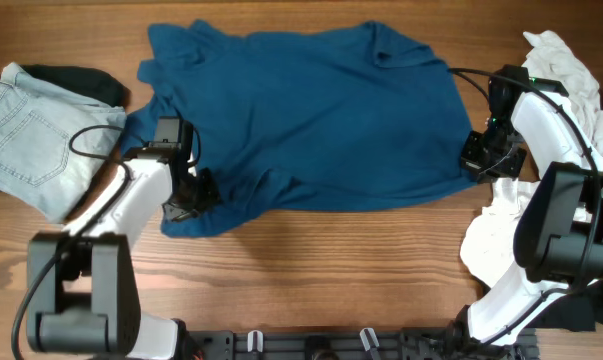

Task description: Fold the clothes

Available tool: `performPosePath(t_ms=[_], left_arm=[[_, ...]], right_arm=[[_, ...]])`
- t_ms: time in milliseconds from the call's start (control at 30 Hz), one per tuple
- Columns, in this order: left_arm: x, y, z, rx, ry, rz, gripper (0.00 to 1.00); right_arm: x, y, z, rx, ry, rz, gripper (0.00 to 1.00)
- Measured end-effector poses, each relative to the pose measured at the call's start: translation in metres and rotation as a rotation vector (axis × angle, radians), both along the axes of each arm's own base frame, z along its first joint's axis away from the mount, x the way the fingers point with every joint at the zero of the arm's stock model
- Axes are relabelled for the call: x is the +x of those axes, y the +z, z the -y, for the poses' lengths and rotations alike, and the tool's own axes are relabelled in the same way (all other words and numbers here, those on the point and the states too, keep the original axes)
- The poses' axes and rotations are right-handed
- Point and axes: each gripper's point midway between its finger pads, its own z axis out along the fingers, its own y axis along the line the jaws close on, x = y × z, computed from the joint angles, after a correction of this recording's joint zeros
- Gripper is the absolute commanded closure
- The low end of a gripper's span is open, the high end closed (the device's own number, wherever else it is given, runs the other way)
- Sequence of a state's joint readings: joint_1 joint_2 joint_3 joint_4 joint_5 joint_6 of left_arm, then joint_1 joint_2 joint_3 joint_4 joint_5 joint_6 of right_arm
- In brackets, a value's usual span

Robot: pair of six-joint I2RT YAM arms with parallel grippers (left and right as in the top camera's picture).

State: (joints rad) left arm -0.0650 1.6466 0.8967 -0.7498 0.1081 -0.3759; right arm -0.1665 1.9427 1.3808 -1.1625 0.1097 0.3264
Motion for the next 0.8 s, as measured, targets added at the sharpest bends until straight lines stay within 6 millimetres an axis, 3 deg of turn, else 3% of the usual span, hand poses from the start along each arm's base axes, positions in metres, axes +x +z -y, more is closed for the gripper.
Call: performPosePath(t_ms=[33,167,533,600,633,667,733,767,800], left_arm=[[0.001,0.006,0.001,-0.004,-0.001,0.019,0.87],[0.001,0.029,0.002,-0.015,-0.003,0.076,0.95],[-0.006,0.037,0.003,-0.025,-0.015,0.055,0.96],[0.015,0.078,0.004,-0.034,-0.027,0.148,0.96],[0.035,0.121,0.003,-0.039,-0.031,0.274,0.96],[0.046,0.151,0.000,-0.041,-0.027,0.361,0.96],[0.056,0.217,-0.012,-0.035,-0.001,0.546,0.96],[0.057,0.235,-0.018,-0.029,0.015,0.596,0.96],[0.058,0.257,-0.026,-0.020,0.034,0.654,0.96]], right_arm=[[0.000,0.000,0.000,0.000,0.000,0.000,0.96],[0.000,0.000,0.000,0.000,0.000,0.000,0.96],[0.001,0.000,-0.004,0.036,0.012,0.005,0.96],[0.003,0.011,-0.008,0.119,0.011,0.055,0.96],[0.009,0.029,-0.004,0.144,0.011,0.123,0.96],[0.014,0.050,0.001,0.148,0.018,0.191,0.96],[0.022,0.107,0.006,0.123,0.068,0.352,0.96],[0.022,0.145,0.004,0.102,0.103,0.453,0.96],[0.023,0.167,0.003,0.087,0.120,0.515,0.96]])
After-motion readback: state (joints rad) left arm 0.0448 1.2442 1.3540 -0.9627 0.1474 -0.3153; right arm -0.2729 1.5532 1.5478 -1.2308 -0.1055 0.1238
